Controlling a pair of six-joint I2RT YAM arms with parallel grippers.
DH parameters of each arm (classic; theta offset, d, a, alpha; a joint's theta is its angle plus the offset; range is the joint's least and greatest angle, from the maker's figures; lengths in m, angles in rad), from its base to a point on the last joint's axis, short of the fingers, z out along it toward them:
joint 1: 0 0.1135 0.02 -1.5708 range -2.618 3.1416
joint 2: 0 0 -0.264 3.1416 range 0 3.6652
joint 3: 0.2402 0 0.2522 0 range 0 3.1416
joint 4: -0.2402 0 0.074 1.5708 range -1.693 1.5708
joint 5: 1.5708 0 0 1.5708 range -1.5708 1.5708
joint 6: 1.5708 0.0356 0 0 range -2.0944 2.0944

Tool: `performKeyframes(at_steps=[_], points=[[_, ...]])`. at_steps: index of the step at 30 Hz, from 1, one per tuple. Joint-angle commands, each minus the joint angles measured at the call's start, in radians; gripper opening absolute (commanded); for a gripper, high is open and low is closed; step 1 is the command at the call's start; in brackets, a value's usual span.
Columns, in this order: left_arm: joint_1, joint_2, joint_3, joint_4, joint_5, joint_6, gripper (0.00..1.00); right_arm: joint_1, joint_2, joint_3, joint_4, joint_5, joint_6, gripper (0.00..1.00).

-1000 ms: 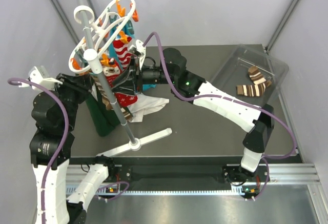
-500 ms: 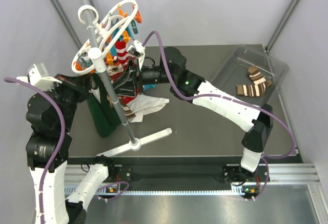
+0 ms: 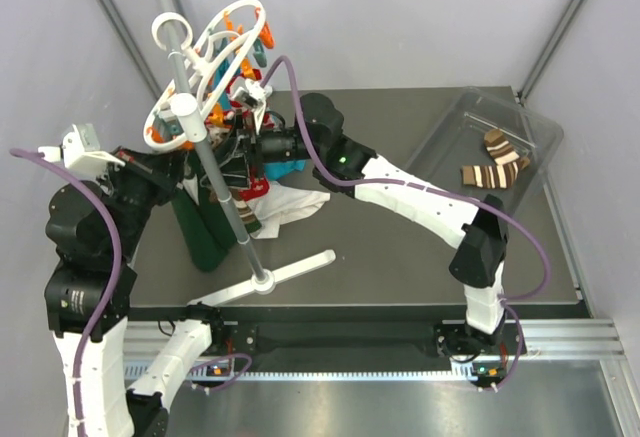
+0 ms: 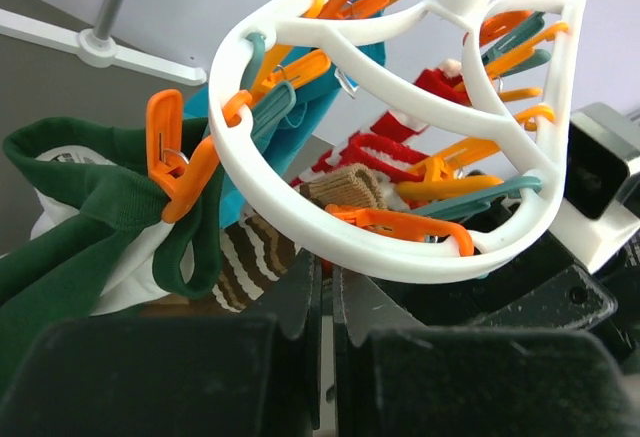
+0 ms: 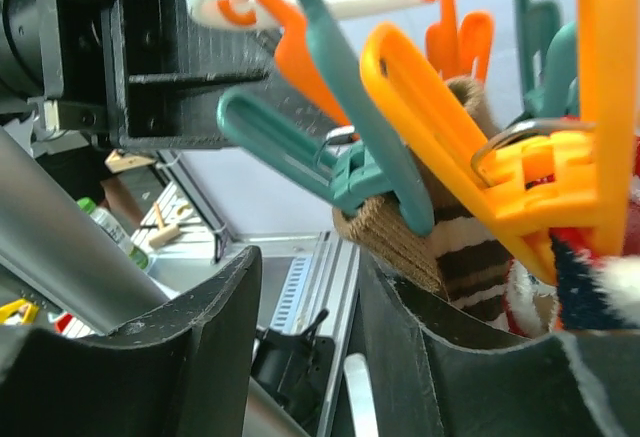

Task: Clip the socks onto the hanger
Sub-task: Open the clamp at the hanger.

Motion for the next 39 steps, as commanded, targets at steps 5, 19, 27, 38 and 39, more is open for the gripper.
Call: performKeyframes(at_steps=[5, 19, 27, 38, 39], points=[[-0.004, 0.011, 0.058, -0.025, 0.107, 0.024, 0.00, -0.029, -0.018, 0.011, 0.217, 0.061, 0.071, 0.44], [-0.004, -0.011, 0.096, -0.094, 0.183, -0.001, 0.00, -0.069, -0.005, 0.026, 0.275, -0.037, 0.181, 0.47], [-0.004, -0.021, 0.058, -0.060, 0.191, -0.028, 0.00, -0.065, -0.015, 0.009, 0.297, -0.083, 0.186, 0.42], [-0.004, -0.024, 0.042, -0.033, 0.212, -0.064, 0.00, -0.057, 0.003, 0.014, 0.331, -0.100, 0.204, 0.20], [-0.004, -0.027, 0.042, -0.034, 0.211, -0.067, 0.00, -0.055, 0.005, 0.015, 0.334, -0.100, 0.204, 0.19]])
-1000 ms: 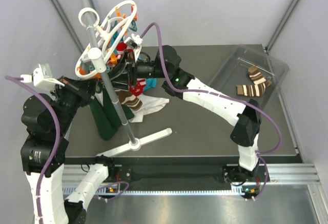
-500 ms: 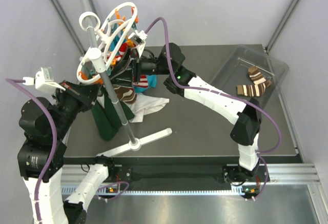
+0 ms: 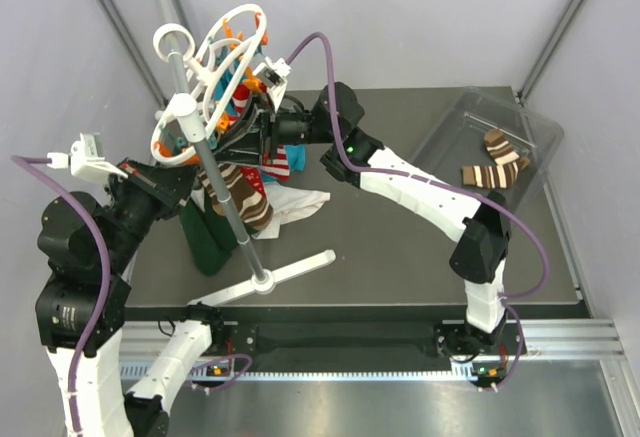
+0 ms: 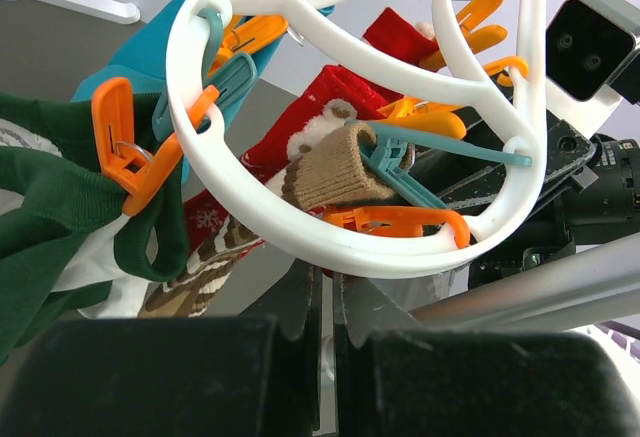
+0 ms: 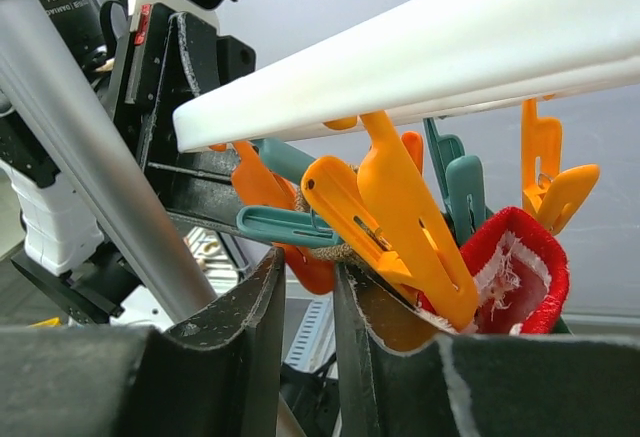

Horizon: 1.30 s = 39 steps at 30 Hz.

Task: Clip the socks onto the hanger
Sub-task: Open the clamp at the hanger.

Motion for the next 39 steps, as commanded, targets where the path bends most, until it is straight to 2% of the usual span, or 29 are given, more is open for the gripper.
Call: performKeyframes(at_steps=[1, 10, 13, 19, 26, 28, 31, 32, 33, 34, 39], points=[[-0.004, -0.003, 0.001, 0.063, 0.043, -0.011, 0.00, 0.013, -0.001, 0.015, 0.092, -0.028, 0.014, 0.19], [-0.004, 0.002, -0.002, 0.076, 0.063, -0.032, 0.00, 0.030, 0.008, 0.003, 0.150, -0.097, 0.014, 0.36], [-0.004, 0.002, -0.002, 0.076, 0.064, -0.035, 0.00, 0.030, 0.024, 0.027, 0.136, -0.095, 0.011, 0.31], [-0.004, 0.003, 0.001, 0.086, 0.070, -0.047, 0.00, 0.036, 0.036, 0.020, 0.143, -0.104, 0.014, 0.32], [-0.004, -0.008, -0.015, 0.104, 0.069, -0.060, 0.00, 0.037, 0.041, 0.016, 0.129, -0.091, 0.002, 0.13], [-0.004, -0.009, -0.016, 0.109, 0.069, -0.060, 0.00, 0.037, 0.039, 0.023, 0.109, -0.083, -0.007, 0.01], [-0.004, -0.018, -0.025, 0.113, 0.060, -0.055, 0.00, 0.040, 0.024, 0.013, 0.104, -0.074, -0.015, 0.00], [-0.004, -0.026, -0.036, 0.118, 0.055, -0.052, 0.06, 0.042, 0.018, 0.003, 0.101, -0.066, -0.018, 0.00], [-0.004, -0.041, -0.042, 0.128, 0.052, -0.052, 0.26, 0.042, 0.009, 0.000, 0.080, -0.057, -0.024, 0.00], [-0.004, -0.049, -0.050, 0.135, 0.043, -0.051, 0.34, 0.041, 0.002, -0.002, 0.066, -0.042, -0.027, 0.00], [-0.004, -0.098, -0.081, 0.142, -0.011, -0.034, 0.67, 0.048, -0.027, -0.036, 0.035, 0.009, -0.029, 0.00]])
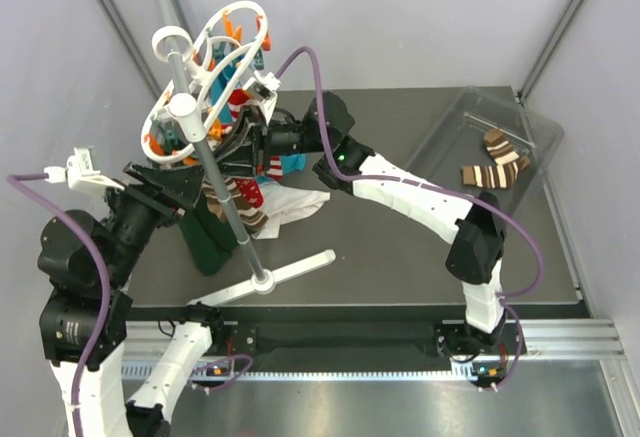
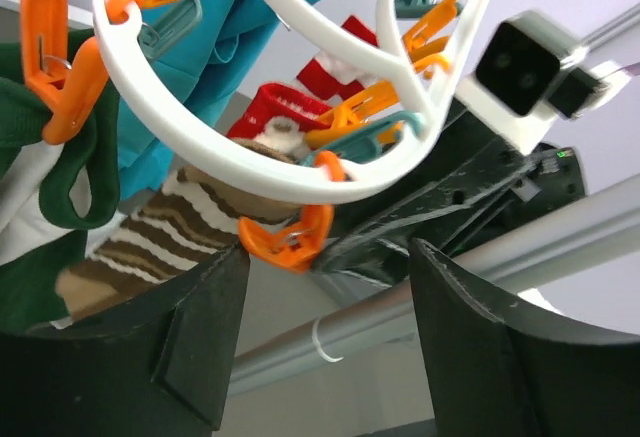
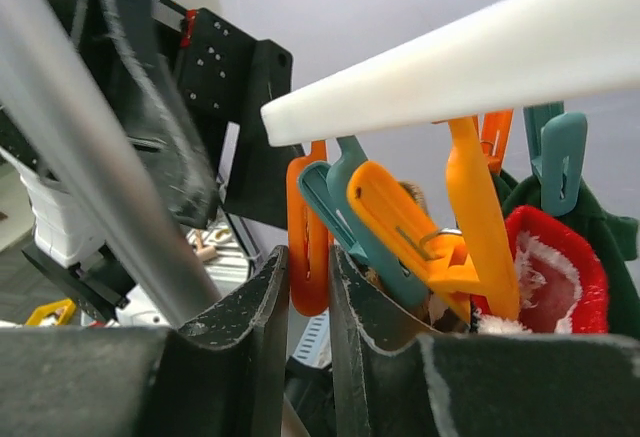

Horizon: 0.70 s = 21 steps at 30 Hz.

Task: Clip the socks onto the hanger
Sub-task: Open the clamp at the hanger.

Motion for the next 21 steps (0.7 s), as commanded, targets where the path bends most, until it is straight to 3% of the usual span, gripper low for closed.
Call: performKeyframes(at_steps=[1, 4, 9, 13, 17, 21], points=[[-0.004, -0.028, -0.010, 0.082, -0.027, 0.017, 0.71, 0.022, -0.052, -0.018, -0.009, 0.050, -0.013, 0.00], [-0.004, -0.017, -0.013, 0.073, -0.032, 0.018, 0.81, 0.033, -0.061, -0.023, -0.011, 0.067, -0.013, 0.00], [-0.004, -0.014, -0.015, 0.074, -0.088, 0.032, 0.82, 0.039, -0.062, -0.014, -0.037, 0.081, -0.034, 0.00], [-0.004, 0.003, -0.013, 0.079, -0.114, 0.040, 0.77, 0.042, -0.065, -0.014, -0.040, 0.092, -0.041, 0.00], [-0.002, 0.012, -0.012, 0.094, -0.118, 0.043, 0.56, 0.049, -0.078, -0.012, -0.080, 0.118, -0.089, 0.00], [-0.002, 0.009, -0.009, 0.091, -0.125, 0.060, 0.51, 0.049, -0.082, -0.012, -0.103, 0.127, -0.107, 0.00]])
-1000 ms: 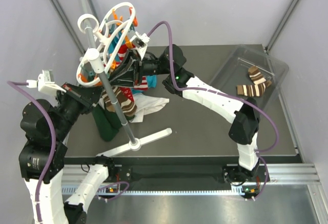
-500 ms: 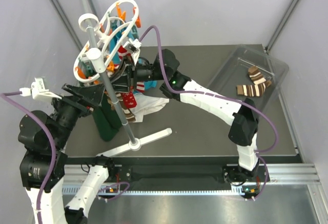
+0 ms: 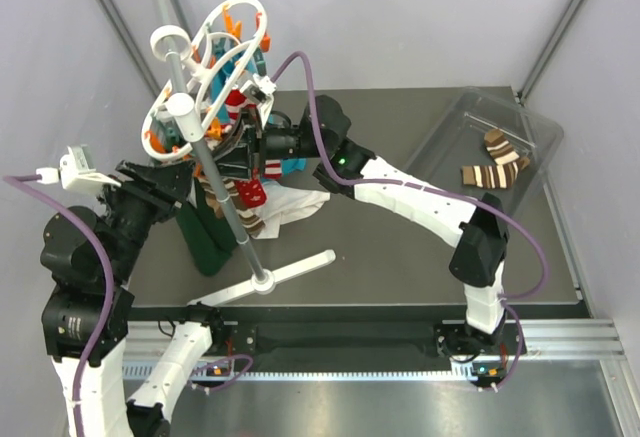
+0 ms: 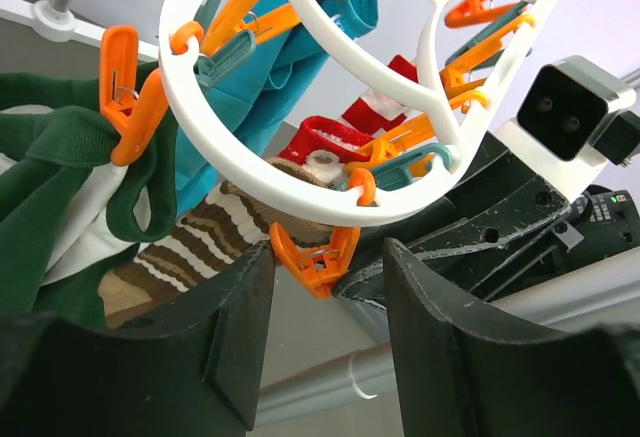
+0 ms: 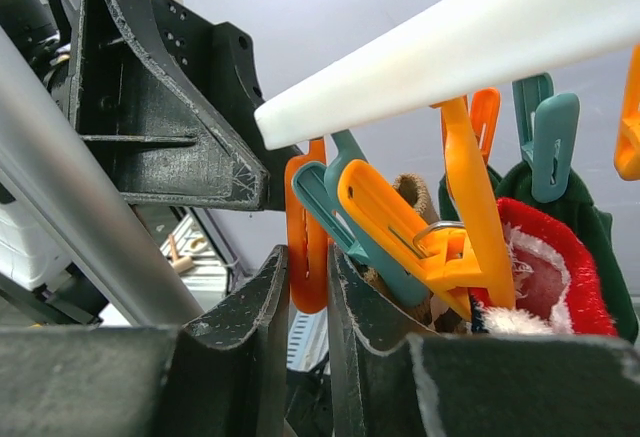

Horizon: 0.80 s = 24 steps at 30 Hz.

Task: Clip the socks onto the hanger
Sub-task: Open the clamp at the hanger.

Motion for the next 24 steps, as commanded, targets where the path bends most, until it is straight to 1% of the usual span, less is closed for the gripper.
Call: performKeyframes(at_steps=[1, 2, 3, 5, 9, 10, 12, 13, 14, 16, 19, 20, 22, 23, 24], points=[[-0.002, 0.011, 0.002, 0.073, -0.008, 0.025, 0.52, 0.023, -0.057, 0.015, -0.011, 0.018, -0.044, 0.00], [-0.002, 0.014, 0.001, 0.073, -0.008, 0.025, 0.52, 0.025, -0.054, 0.018, -0.013, 0.016, -0.041, 0.00], [-0.002, 0.015, 0.001, 0.073, -0.008, 0.027, 0.55, 0.028, -0.051, 0.021, -0.013, 0.010, -0.041, 0.00], [-0.002, 0.029, 0.002, 0.073, -0.007, 0.027, 0.56, 0.028, -0.049, 0.029, -0.019, 0.006, -0.047, 0.00], [-0.002, 0.038, -0.003, 0.085, -0.007, 0.032, 0.50, 0.029, -0.051, 0.030, -0.028, 0.004, -0.054, 0.00], [-0.004, 0.040, -0.004, 0.087, -0.007, 0.035, 0.38, 0.029, -0.051, 0.030, -0.028, 0.003, -0.056, 0.00], [-0.002, 0.046, 0.002, 0.082, 0.001, 0.044, 0.27, 0.031, -0.051, 0.030, -0.028, 0.003, -0.056, 0.00], [-0.002, 0.048, 0.002, 0.078, 0.001, 0.045, 0.18, 0.031, -0.053, 0.030, -0.028, 0.003, -0.056, 0.00], [-0.004, 0.051, 0.005, 0.075, 0.002, 0.047, 0.12, 0.031, -0.053, 0.030, -0.028, 0.001, -0.056, 0.00], [-0.004, 0.049, 0.004, 0.075, -0.002, 0.047, 0.01, 0.032, -0.053, 0.030, -0.036, 0.001, -0.057, 0.00], [-0.002, 0.042, 0.001, 0.071, -0.012, 0.055, 0.00, 0.029, -0.065, 0.027, -0.108, 0.035, -0.099, 0.19], [-0.002, 0.042, 0.004, 0.071, -0.013, 0.056, 0.00, 0.025, -0.085, 0.020, -0.137, 0.053, -0.113, 0.34], [-0.002, 0.043, 0.004, 0.068, -0.015, 0.065, 0.00, 0.012, -0.121, -0.037, -0.191, 0.113, -0.146, 0.47], [-0.002, 0.043, 0.005, 0.068, -0.013, 0.068, 0.00, -0.010, -0.173, -0.064, -0.211, 0.143, -0.153, 0.58], [-0.002, 0.043, 0.004, 0.065, -0.015, 0.074, 0.00, -0.027, -0.203, -0.094, -0.231, 0.209, -0.160, 0.60]])
